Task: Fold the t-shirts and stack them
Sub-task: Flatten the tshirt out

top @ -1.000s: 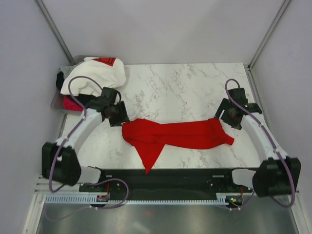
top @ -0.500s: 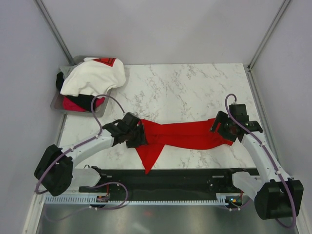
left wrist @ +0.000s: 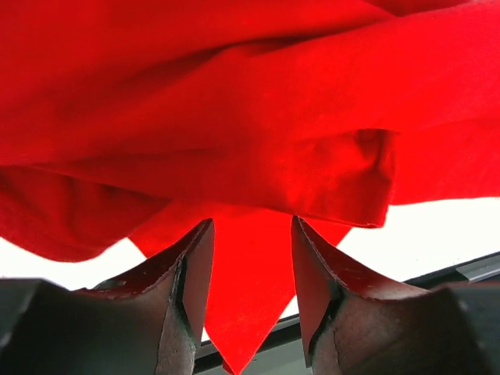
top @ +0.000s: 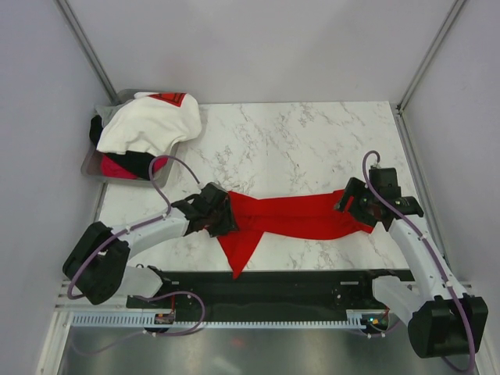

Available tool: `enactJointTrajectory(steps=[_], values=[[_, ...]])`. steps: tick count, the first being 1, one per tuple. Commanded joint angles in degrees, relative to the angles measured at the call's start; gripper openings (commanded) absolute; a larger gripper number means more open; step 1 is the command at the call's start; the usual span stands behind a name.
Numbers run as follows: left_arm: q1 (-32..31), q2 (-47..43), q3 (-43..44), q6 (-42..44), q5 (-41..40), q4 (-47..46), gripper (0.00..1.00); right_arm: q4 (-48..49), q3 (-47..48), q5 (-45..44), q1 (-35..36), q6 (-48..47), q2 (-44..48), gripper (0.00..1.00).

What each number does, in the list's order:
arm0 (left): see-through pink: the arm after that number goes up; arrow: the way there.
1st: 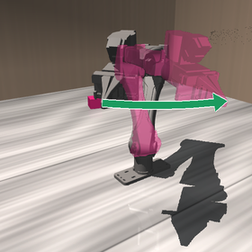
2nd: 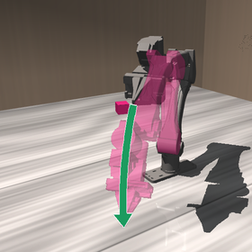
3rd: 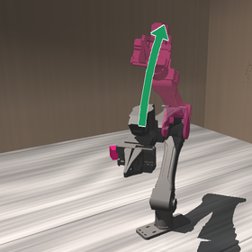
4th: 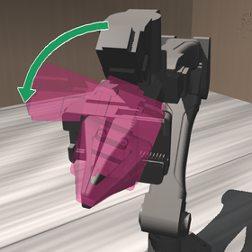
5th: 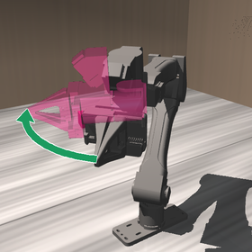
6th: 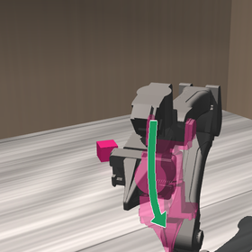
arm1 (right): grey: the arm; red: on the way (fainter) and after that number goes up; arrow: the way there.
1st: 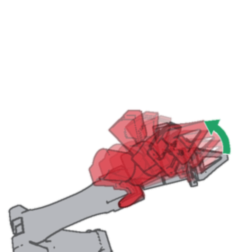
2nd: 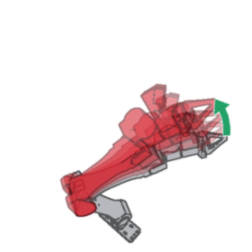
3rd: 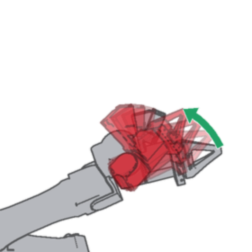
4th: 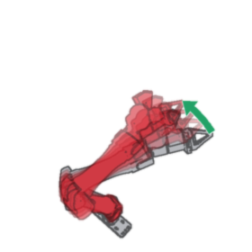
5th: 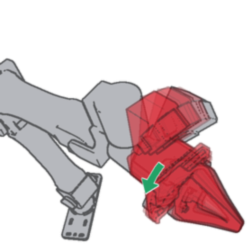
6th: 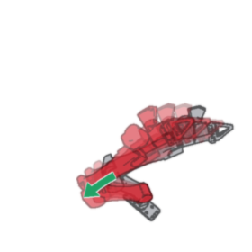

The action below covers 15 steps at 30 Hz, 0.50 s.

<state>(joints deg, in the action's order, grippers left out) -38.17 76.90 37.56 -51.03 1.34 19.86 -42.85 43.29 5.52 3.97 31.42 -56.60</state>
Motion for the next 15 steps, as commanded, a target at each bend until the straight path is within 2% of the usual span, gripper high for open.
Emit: enactJointTrajectory(steps=[1, 6, 9, 13, 15], values=[[-1.9, -1.9, 1.6, -1.4, -2.0, -1.4, 0.51, 0.8, -0.5, 1.2, 0.3, 0.2, 3.1, 0.79], [-7.6, -10.9, -1.0, -4.9, -7.0, 10.3, 0.55, -2.4, -3.9, -3.4, 2.4, 5.0, 6.1, 0.79], [-13.8, -14.2, -3.0, -9.4, -7.8, 14.1, 0.56, -1.6, -6.5, -5.2, 6.0, 8.1, 6.4, 0.79], [-23.8, -13.1, -4.2, -15.9, -8.1, 16.3, 0.56, -3.9, -6.1, -14.9, 12.0, 12.7, 4.8, 0.8], [-26.2, -12.2, -5.2, -19.1, -8.7, 16.6, 0.56, -4.3, -5.9, -18.4, 12.4, 14.5, 6.7, 0.82]])
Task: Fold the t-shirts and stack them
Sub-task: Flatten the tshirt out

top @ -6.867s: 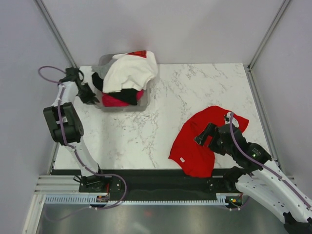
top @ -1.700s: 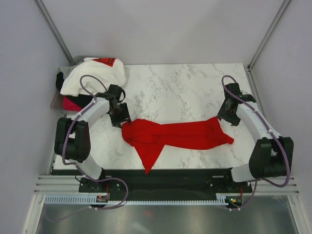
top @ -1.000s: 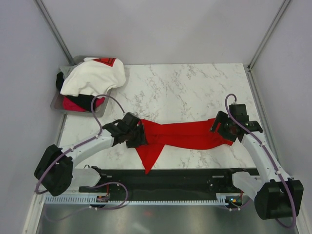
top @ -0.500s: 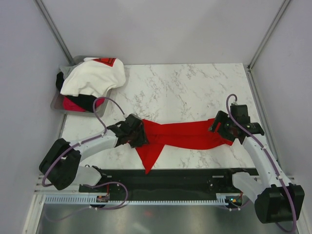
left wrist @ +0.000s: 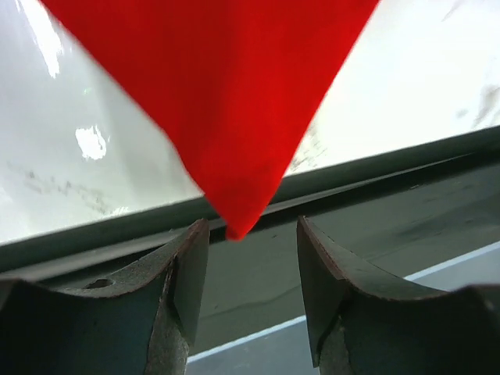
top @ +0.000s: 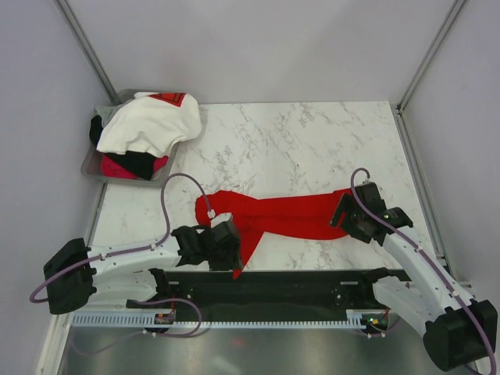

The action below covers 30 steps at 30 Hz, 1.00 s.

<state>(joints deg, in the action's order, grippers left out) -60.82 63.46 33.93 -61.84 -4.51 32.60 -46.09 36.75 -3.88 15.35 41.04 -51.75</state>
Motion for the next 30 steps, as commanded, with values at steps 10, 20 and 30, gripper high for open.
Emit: enactJointTrajectory(steps=[10, 20, 30], values=[[-5.2, 10.0, -0.8, -8.2, -5.8, 0.7, 0.57, 9.4, 1.0, -6.1, 1.2, 3.5, -11.3, 0.81], [-5.2, 7.7, -2.4, -7.2, -8.9, -5.3, 0.66, 12.9, 6.2, -6.4, 1.3, 1.1, -19.2, 0.78], [-6.5, -0.6, -7.3, -7.1, -9.4, -10.2, 0.66, 13.4, 7.3, -4.9, 1.5, 0.4, -20.8, 0.76]])
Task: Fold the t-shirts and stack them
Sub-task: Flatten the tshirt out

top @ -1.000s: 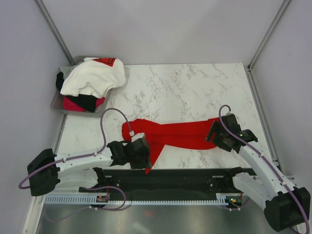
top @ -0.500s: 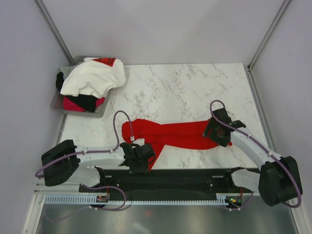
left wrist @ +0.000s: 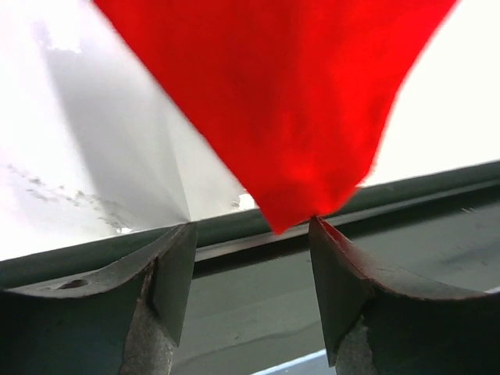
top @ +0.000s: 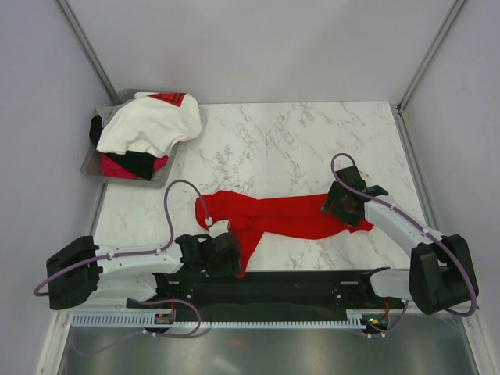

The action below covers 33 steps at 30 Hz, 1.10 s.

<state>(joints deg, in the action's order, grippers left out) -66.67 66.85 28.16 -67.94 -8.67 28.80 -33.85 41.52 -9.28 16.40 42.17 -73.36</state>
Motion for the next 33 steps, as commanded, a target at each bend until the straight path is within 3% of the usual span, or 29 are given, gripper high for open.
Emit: enactJointTrajectory(steps=[1, 8, 11, 14, 15, 17, 23, 33], values=[[-0.7, -4.9, -2.2, -0.4, -5.0, -7.5, 0.67, 1.0, 2.5, 0.4, 0.4, -0.8, 1.0, 0.76], [-1.5, -1.1, -1.4, 3.0, -3.1, -13.0, 0.7, 1.0, 2.4, 1.0, 0.4, -1.2, 1.0, 0.76], [-1.5, 3.3, 1.0, 2.3, -3.6, -11.0, 0.62, 0.9, 3.5, 0.8, 0.5, -1.7, 0.5, 0.76], [-1.5, 5.0, 2.3, 1.8, -4.7, -9.8, 0.34, 0.7, 4.7, 1.6, 0.4, -1.8, 0.2, 0.75], [-1.5, 5.0, 2.4, 1.6, -5.6, -9.7, 0.16, 0.5, 4.8, 2.0, 0.5, -1.8, 0.5, 0.75], [-1.5, 4.2, 2.2, 0.9, -6.4, -9.2, 0.02, -1.2, 6.1, 5.0, 0.7, -1.1, 0.8, 0.75], [-1.4, 2.8, 1.2, -0.2, -7.5, -9.1, 0.02, -3.2, 9.1, 3.0, 2.9, -0.3, 0.8, 0.75], [-1.4, 3.4, 1.3, 0.2, -7.2, -9.0, 0.02, -0.1, 5.1, -1.8, 3.2, -0.9, -4.9, 0.75]])
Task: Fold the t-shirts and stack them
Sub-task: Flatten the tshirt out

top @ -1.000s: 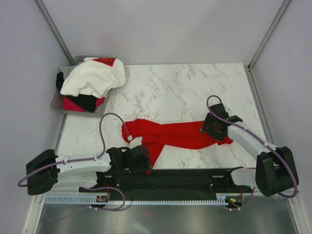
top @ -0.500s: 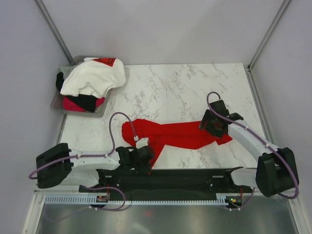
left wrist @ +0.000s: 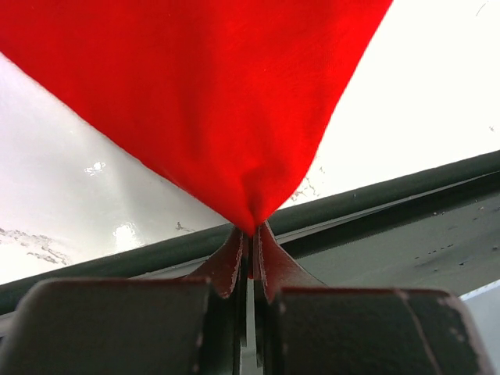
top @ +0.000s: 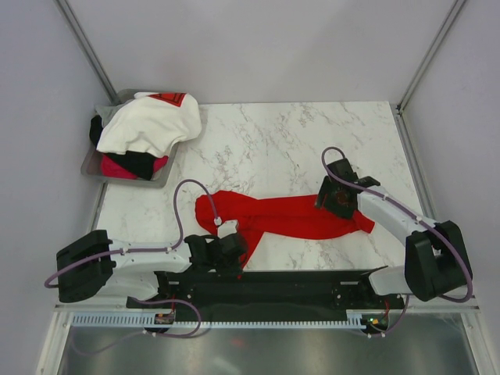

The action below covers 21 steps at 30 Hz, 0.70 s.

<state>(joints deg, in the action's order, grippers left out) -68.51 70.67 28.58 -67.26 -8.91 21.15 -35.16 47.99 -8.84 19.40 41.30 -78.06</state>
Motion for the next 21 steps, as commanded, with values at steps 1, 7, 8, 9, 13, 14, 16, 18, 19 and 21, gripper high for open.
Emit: enactJointTrajectory(steps=[1, 7, 8, 9, 13, 14, 16, 18, 19, 21], values=[[0.4, -0.4, 0.9, -0.6, -7.1, -1.4, 0.02, 1.8, -1.9, -2.1, 0.3, 0.2, -0.2, 0.74], [0.5, 0.2, 1.2, -0.3, -7.0, -1.4, 0.02, 6.8, -6.1, -1.2, 0.2, 0.3, -2.3, 0.58], [0.5, 0.3, 1.2, -0.3, -7.0, -1.4, 0.02, 8.2, -6.4, -0.9, 0.2, -0.1, -2.8, 0.45], [0.5, 0.2, 1.1, -0.2, -7.0, -1.4, 0.02, 8.8, -6.3, -0.7, 0.2, -0.4, -3.7, 0.35], [0.5, 0.0, 1.0, -0.3, -7.1, -1.5, 0.02, 9.2, -5.7, -0.5, 0.3, -1.0, -2.9, 0.0], [0.5, 0.1, 1.0, -0.4, -7.2, -1.4, 0.02, 9.1, -5.6, 0.4, 0.2, -1.0, -1.0, 0.0], [0.5, 0.2, 1.0, -0.5, -7.3, -1.5, 0.02, 7.1, -4.9, 1.2, 0.3, -0.9, 1.4, 0.0], [0.5, 0.3, 1.0, -0.4, -7.4, -1.4, 0.02, 5.0, -4.0, 1.4, 0.8, -0.6, 6.1, 0.0], [0.5, 0.2, 1.0, -0.5, -7.4, -1.4, 0.02, 2.4, -2.4, 1.3, 1.2, -0.3, 7.7, 0.0], [0.5, -0.2, 0.9, -0.6, -7.7, -1.4, 0.02, -1.0, 0.2, 0.7, 2.3, 0.1, 12.7, 0.0]])
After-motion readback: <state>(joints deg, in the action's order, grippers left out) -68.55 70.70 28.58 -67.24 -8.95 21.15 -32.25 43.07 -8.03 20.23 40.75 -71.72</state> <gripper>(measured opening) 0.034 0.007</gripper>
